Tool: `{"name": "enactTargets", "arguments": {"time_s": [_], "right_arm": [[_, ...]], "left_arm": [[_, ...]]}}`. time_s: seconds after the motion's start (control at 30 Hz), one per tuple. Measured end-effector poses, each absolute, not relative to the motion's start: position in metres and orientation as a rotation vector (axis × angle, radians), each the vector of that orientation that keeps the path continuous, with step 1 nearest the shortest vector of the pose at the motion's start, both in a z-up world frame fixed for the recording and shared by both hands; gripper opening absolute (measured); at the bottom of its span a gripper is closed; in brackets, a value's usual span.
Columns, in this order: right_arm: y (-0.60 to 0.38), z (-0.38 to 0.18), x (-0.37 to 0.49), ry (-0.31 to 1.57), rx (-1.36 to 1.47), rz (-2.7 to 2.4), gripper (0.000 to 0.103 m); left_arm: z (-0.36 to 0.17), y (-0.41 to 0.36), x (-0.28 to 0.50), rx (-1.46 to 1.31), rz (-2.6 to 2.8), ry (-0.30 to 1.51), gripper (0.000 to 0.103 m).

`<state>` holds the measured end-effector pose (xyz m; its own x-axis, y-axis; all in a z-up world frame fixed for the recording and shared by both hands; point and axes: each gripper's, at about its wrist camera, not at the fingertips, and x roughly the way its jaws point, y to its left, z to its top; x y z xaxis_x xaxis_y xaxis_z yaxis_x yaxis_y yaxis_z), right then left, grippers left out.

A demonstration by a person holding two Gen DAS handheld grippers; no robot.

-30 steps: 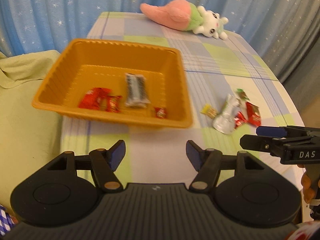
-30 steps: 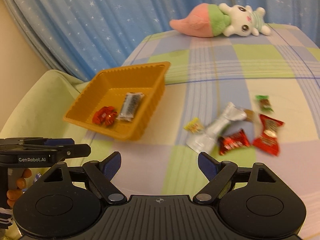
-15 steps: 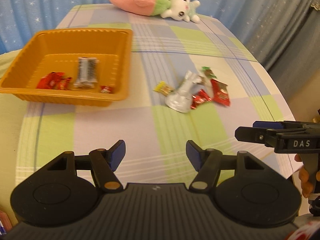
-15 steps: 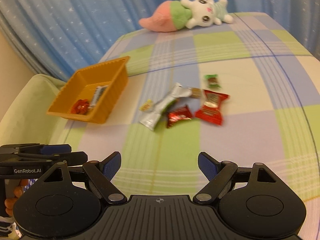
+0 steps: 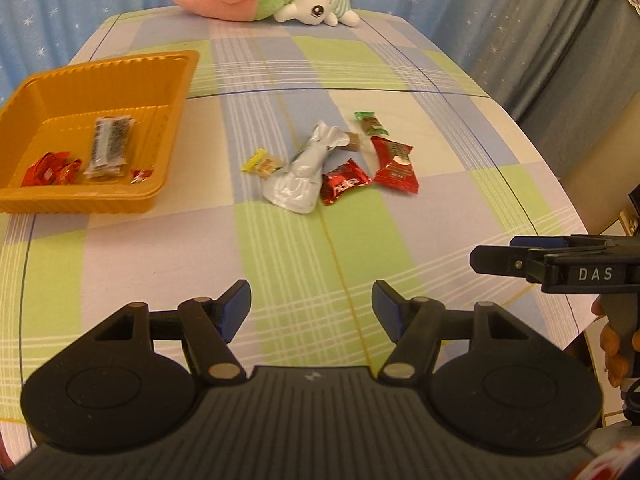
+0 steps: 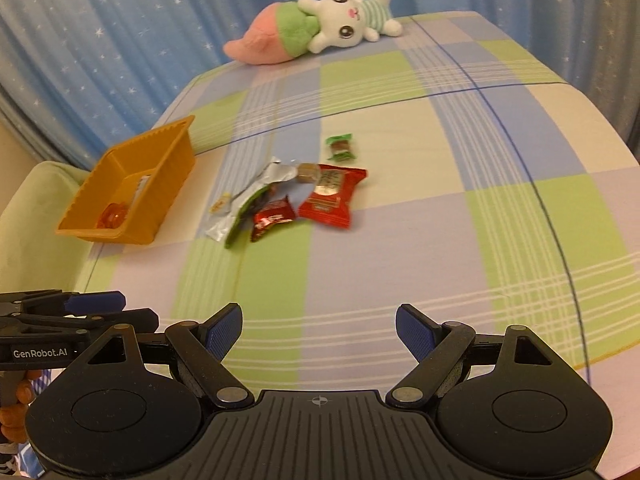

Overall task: Organize snacks
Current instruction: 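Move both open tools back toward the remaining snacks on the table, then grasp the white foil packet with the left tool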

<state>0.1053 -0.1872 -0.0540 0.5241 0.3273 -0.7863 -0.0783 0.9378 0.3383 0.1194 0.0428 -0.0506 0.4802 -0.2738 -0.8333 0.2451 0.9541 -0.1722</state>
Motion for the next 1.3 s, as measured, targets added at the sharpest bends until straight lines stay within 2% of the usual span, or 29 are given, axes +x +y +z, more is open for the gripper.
{"name": "enactTargets", "arguments": {"time_s": [0.73,0.83,1.03,1.17,1.3], "right_arm": [[-0.221,-0.062,0.125,0.978,0.349,0.144,0.084],[-0.224,-0.065,0.128,0.985,0.358,0.130,0.084],[-0.232,-0.068,0.134,0.991,0.375,0.095,0.084],[-0.238,-0.070,0.137,0.996,0.385,0.071,0.084],[-0.242,-0.072,0.140,1.003,0.392,0.056,0.084]], "left_arm": [[-0.060,0.002,0.197,0.143,-0.388,0.927,0.060],[-0.066,-0.003,0.214,0.159,-0.397,0.930,0.052],[-0.078,-0.011,0.242,0.185,-0.417,0.937,0.052],[-0.088,-0.014,0.258,0.198,-0.427,0.965,0.044],[-0.097,-0.017,0.269,0.214,-0.434,0.993,0.041]]}}
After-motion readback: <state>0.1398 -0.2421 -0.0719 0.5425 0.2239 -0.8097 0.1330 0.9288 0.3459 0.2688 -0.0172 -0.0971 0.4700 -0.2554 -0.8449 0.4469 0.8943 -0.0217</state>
